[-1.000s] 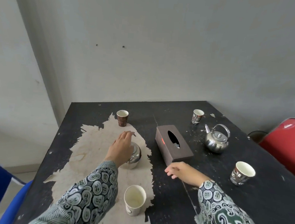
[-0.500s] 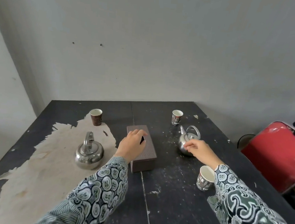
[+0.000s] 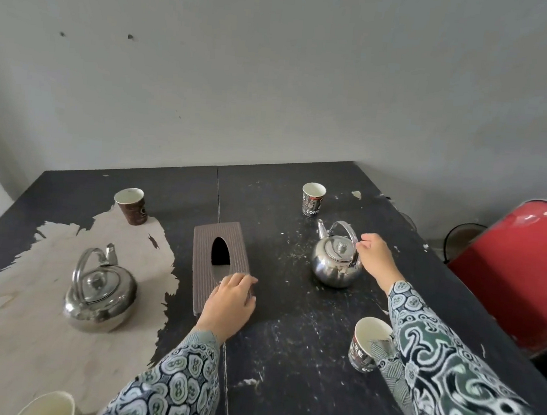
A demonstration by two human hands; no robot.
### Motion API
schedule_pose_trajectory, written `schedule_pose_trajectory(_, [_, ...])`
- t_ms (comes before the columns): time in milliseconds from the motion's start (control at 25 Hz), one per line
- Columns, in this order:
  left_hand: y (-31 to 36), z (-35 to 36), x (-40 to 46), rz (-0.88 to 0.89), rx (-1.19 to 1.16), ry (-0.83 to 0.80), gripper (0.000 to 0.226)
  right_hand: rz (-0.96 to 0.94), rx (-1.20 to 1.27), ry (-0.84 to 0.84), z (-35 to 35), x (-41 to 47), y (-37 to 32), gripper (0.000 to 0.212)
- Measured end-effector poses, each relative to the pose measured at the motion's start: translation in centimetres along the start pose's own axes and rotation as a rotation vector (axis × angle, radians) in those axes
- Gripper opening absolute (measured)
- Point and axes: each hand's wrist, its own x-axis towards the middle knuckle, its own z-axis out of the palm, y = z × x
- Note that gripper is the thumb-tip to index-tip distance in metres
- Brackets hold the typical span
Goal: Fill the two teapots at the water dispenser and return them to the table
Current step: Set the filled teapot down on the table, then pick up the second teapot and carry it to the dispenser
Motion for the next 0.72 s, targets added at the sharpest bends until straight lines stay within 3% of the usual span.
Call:
schedule_pose_trajectory(120, [-1.4,1.9,0.1,0.006,0.093,0.039,0.048,0.036,0.055,-0.044,1.2,1.9,0.5,0.036])
schedule_pose_trajectory(240, [-1.9,2.7,-0.1,0.015,0.102,0.092,0.049,0.034,0.147,-0.075,2.1,2.7,0.3,0.018])
schedule_pose_trajectory(400, [-2.0,2.4,0.1,0.013,0.081,0.061,0.048,0.011,0.192,-0.116,2.4,2.4,-0.3,0.030])
schedule_pose_trajectory(520, [-1.6,1.3,0.4,0.001,0.041,0.013,0.047,-0.049,0.161,-0.176,1.7,0.9,-1.4,0.025])
schedule_pose_trajectory(720, [-0.3,-3.1,-1.2,0.008,-0.069,0.100,0.045,-0.214,0.245,-0.357,-1.7,-3.4,-6.8,0.030])
